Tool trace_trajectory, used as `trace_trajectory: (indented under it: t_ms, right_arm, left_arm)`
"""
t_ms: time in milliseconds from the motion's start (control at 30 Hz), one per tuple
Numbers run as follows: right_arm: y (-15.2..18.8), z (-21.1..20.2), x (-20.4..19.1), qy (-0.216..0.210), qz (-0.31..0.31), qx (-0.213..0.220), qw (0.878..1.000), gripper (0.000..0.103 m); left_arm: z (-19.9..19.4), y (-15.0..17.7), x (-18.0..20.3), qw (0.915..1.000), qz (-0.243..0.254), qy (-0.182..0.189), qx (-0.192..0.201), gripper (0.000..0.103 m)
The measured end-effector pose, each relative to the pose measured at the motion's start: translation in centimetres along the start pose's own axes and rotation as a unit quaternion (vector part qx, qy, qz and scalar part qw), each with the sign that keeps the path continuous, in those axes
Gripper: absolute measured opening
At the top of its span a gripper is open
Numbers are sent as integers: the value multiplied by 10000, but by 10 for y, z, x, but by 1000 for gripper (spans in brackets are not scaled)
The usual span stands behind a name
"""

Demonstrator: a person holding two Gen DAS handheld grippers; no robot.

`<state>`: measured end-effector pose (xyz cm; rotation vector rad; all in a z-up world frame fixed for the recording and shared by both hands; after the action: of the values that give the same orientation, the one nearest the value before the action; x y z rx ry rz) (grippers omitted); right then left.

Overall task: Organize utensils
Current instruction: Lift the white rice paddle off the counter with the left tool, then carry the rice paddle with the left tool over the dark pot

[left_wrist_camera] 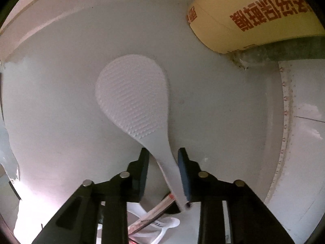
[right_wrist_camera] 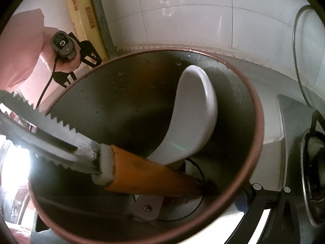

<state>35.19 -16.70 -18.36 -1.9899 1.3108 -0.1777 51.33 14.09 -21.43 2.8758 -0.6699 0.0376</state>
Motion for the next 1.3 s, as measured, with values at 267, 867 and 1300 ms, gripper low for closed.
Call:
trace_trajectory:
  t_ms: [267, 867, 1300]
  right_arm:
    - [1, 3, 2, -54, 57, 14, 10000, 103]
    - [-1, 3, -2, 29, 73, -39, 10000, 103]
    - [-2, 1, -17, 151, -71, -53, 9998, 103]
  left_arm:
    - [-1, 1, -4, 9991, 144, 381, 101, 17]
    - [-26, 19, -49, 9767, 872, 1946, 253, 6]
    - [-51, 53, -83, 9518, 1027, 2883, 222, 5]
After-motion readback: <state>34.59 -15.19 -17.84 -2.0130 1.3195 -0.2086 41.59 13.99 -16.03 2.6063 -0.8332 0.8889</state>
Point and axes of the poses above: each gripper's, at about its wrist camera, not at the fingertips, and z roughly the way its jaws point, x to its right, y to its underside, the point moved 9 cm from there along z, roughly the way its jaws point, and after that the axes turned 11 degrees about -y, right-handed, at the moved point
